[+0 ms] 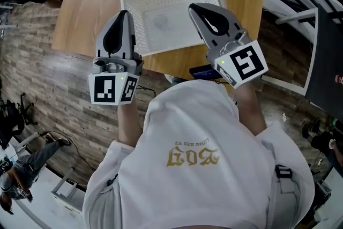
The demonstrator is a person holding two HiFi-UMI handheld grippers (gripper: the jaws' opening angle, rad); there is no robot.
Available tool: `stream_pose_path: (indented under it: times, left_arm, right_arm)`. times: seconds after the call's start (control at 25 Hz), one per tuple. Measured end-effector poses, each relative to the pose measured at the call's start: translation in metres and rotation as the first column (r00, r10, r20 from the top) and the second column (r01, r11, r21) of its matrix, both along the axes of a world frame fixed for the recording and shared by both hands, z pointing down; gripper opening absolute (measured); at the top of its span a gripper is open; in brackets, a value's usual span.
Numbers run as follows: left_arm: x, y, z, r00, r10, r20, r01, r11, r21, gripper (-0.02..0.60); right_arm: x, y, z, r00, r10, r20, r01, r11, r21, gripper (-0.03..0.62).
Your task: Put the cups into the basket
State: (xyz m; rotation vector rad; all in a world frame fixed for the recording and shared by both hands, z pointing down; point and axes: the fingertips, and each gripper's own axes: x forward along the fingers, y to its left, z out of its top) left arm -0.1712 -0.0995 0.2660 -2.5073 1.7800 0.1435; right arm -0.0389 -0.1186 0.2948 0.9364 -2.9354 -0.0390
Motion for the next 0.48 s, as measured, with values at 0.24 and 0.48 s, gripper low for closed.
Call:
stream_pose_path:
  times: [0.24,0.48]
  left_arm:
    - [0.018,0.004,-0.022,0.998,0.022,0.061,-0.026,0.998,0.056,0.006]
    - [0.020,0.004,-0.020,0.998,0.006,0.064,-0.010,0.998,0.061,0.006]
  right_arm:
    - [-0.004,0.003,-0.028,0.999,0.032,0.027,-0.034,0.995,0.094,0.011]
    - [-0.003,-0.002,-0.037,0.993,0.112,0.042,-0.117,0.985,0.125,0.011]
